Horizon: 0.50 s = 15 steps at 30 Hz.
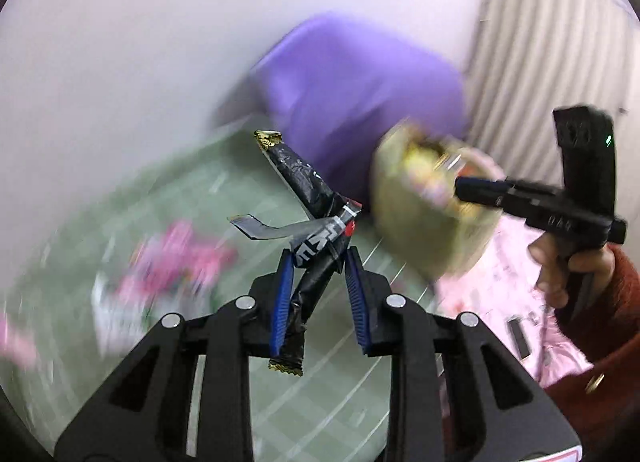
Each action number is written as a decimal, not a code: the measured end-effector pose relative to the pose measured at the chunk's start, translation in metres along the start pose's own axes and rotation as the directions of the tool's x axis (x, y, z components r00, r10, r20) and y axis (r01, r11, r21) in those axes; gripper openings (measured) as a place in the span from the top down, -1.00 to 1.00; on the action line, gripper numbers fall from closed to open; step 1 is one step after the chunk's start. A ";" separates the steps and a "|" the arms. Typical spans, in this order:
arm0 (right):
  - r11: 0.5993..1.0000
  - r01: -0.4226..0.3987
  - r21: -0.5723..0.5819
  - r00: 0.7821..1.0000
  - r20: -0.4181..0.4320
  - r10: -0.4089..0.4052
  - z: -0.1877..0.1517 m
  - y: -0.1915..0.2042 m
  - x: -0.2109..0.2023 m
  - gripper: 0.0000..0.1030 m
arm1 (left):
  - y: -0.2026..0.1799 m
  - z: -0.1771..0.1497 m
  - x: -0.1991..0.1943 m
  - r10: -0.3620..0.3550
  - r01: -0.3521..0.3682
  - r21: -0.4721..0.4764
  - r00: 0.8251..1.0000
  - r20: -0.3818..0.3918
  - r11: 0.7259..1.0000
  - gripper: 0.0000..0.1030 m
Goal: Collect trash
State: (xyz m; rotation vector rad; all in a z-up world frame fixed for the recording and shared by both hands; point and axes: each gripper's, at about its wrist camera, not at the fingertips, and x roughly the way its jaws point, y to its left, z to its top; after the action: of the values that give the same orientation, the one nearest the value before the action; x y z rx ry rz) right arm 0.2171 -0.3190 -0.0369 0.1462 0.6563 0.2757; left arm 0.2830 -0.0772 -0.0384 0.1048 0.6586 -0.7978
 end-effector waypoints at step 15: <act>0.998 -0.068 -0.009 0.987 -0.149 0.066 -0.054 0.003 0.006 0.62 | -0.007 0.027 0.065 -0.101 0.099 -0.029 0.992 -0.075 0.995 0.51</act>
State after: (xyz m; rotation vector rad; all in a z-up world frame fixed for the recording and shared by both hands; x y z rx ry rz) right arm 0.1879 -0.3118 -0.0818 0.1354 0.7980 0.3580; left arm 0.3246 -0.1318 -0.0538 0.0796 0.7506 -0.8851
